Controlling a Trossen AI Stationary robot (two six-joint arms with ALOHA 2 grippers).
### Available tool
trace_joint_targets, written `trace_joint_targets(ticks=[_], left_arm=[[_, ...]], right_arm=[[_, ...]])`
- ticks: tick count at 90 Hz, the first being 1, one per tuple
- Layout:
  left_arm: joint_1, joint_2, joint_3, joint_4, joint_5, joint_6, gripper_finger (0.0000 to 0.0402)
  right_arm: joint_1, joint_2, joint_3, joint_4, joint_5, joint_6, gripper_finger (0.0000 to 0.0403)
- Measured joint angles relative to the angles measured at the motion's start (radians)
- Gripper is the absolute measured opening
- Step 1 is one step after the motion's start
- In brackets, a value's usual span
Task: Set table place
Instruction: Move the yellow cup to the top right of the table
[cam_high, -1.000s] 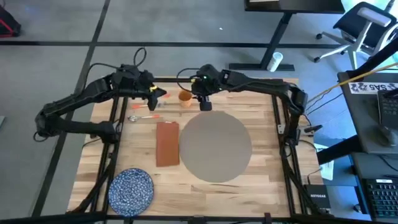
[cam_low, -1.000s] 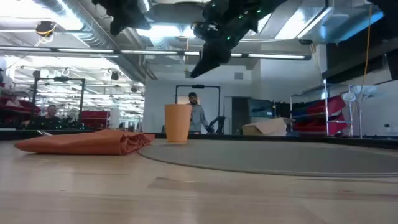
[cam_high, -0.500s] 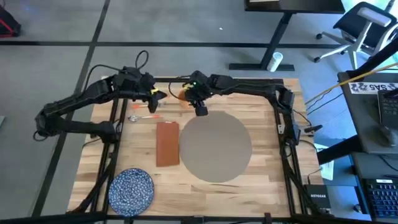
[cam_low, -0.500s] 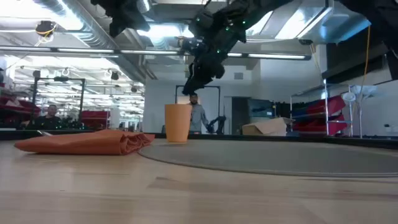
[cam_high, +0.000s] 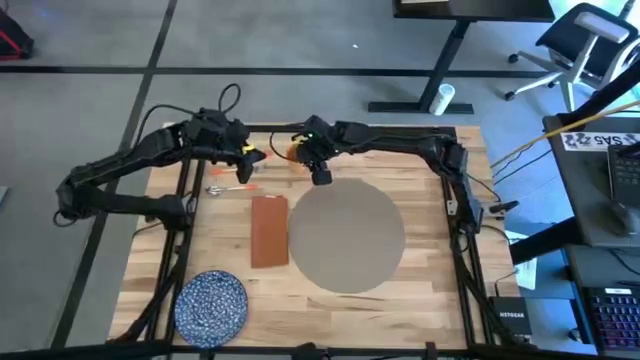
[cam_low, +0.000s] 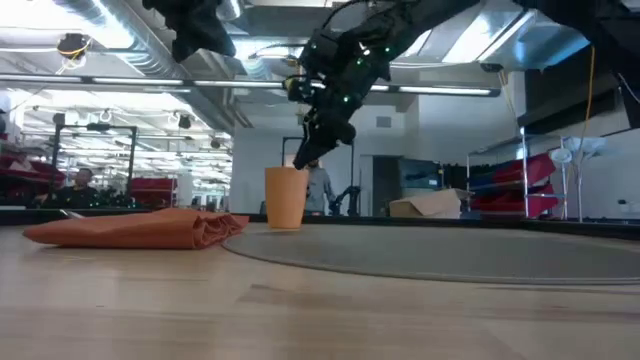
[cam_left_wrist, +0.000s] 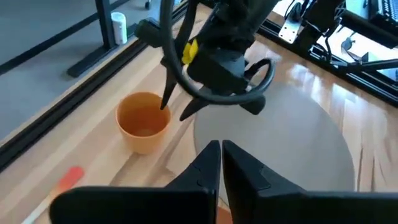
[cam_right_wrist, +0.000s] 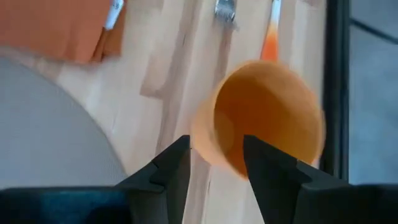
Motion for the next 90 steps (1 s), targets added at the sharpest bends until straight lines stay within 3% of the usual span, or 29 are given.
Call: trace_joint_targets(ticks=[41, 90], left_arm=[[0.000, 0.000, 0.000, 0.001, 0.000, 0.007, 0.0000], [0.000, 0.000, 0.000, 0.001, -0.001, 0.027, 0.0000]], right_arm=[[0.000, 0.017, 0.000, 0.032, 0.008, -0.004, 0.0130], [-0.014, 0.017, 0.000, 0.020, -0.032, 0.003, 0.0021]])
